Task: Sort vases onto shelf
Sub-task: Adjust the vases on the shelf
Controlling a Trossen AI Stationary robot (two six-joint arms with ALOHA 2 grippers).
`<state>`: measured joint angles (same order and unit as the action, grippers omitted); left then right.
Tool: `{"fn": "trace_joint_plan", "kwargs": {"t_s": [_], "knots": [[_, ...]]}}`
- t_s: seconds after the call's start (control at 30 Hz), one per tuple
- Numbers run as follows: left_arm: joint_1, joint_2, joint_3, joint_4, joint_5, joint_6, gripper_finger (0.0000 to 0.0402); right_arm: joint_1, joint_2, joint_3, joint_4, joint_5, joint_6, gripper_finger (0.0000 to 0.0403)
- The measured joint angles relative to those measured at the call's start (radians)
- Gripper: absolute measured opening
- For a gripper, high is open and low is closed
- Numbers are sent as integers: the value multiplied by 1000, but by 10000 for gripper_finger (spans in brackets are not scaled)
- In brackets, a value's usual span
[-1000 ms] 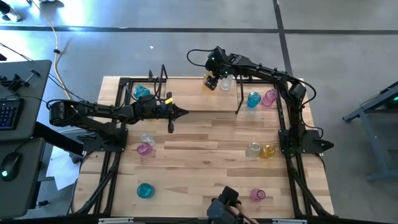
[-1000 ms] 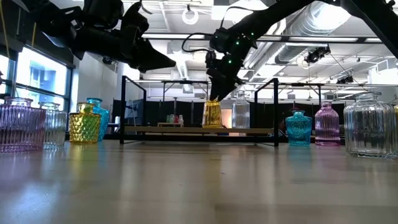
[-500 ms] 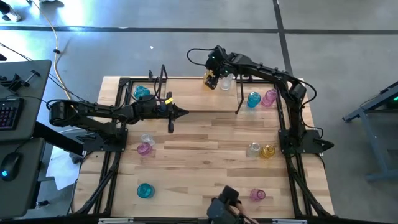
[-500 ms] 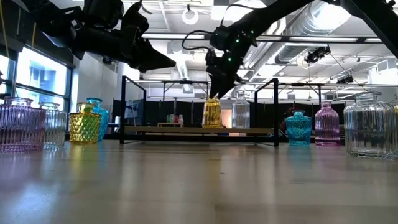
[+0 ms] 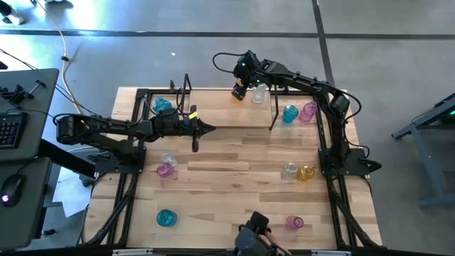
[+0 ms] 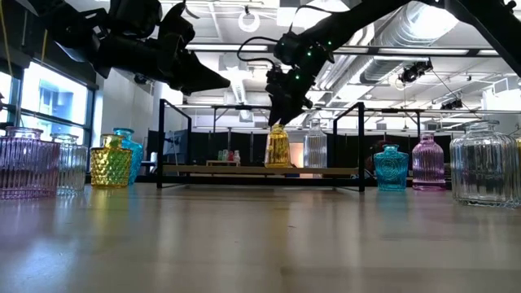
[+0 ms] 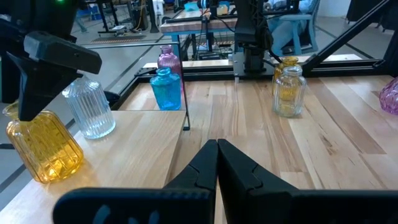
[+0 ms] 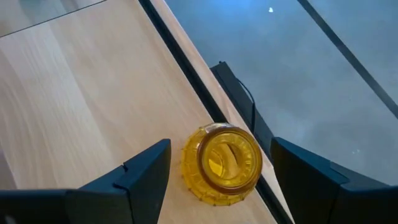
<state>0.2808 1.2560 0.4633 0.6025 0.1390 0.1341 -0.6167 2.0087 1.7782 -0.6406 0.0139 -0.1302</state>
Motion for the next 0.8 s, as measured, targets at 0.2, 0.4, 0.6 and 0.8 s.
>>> {"fn": "trace_joint_plan", "kwargs": {"t_s": [0.2,0.4,0.6,0.8], "knots": [[0,0,0,0,0,-1,0,0,0,-1,-10,-1,2,236],[0,0,0,0,0,-1,0,0,0,-1,-31,-1,1,181],[0,0,0,0,0,-1,0,0,0,-1,-38,-1,-7,132],[0,0,0,0,0,-1,0,0,0,-1,-40,0,-9,123]]}}
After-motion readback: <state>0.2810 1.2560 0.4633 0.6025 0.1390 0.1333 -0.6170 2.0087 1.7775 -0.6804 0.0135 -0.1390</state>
